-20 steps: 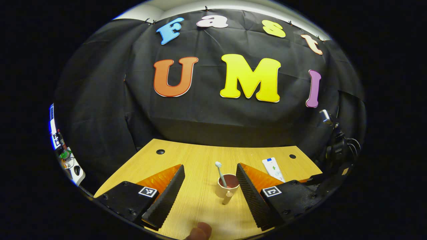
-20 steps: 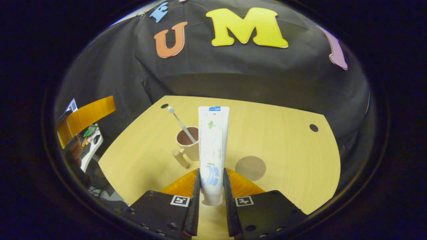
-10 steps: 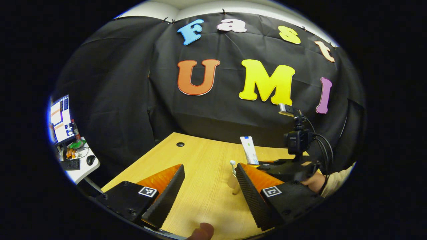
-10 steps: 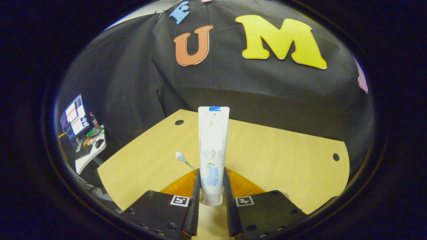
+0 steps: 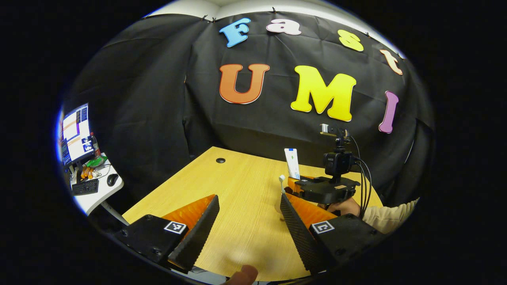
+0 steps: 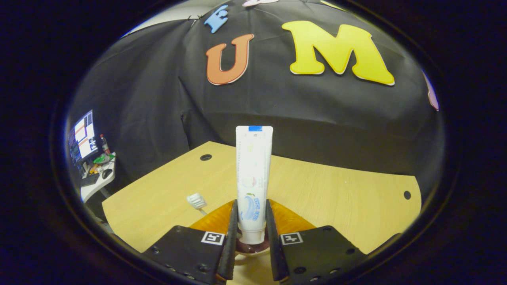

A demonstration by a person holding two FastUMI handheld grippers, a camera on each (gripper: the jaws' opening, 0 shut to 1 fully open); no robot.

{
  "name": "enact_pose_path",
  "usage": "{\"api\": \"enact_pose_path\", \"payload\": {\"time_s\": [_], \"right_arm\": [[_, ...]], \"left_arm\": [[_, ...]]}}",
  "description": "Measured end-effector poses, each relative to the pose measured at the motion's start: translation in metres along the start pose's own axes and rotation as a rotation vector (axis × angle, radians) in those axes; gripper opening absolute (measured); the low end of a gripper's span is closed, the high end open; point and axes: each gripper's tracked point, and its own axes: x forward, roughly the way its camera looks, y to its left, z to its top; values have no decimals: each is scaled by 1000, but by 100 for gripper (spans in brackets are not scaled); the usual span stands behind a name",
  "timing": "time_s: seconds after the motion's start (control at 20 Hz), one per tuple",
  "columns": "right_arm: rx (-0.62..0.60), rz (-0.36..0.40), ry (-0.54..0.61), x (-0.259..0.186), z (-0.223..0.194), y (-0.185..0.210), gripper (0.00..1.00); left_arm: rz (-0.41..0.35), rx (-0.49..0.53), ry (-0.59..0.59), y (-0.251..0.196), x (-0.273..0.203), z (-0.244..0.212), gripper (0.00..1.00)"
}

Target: Put the toothbrush and toothpaste on the desktop into the cup, then pick up the cup and place it on the coaster on the desktop.

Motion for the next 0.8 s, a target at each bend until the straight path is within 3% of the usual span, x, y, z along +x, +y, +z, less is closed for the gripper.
{"api": "enact_pose_path", "payload": {"time_s": [0.25, 0.3, 0.65, 0.75, 0.8], "right_arm": [[-2, 3, -38, -8, -1, 0, 36], [-5, -6, -49, -10, 2, -1, 41], [12, -22, -47, -43, 7, -16, 39], [-16, -14, -56, -65, 13, -17, 42], [-29, -10, -63, -77, 17, -19, 54]], "left_arm": [[-10, -5, 3, -6, -1, -1, 99], [-15, -5, -3, -8, -1, 1, 99], [-51, -9, 8, -23, 8, -2, 99], [-67, -13, 21, -28, 16, -4, 98], [-77, -17, 29, -32, 22, -5, 99]]}}
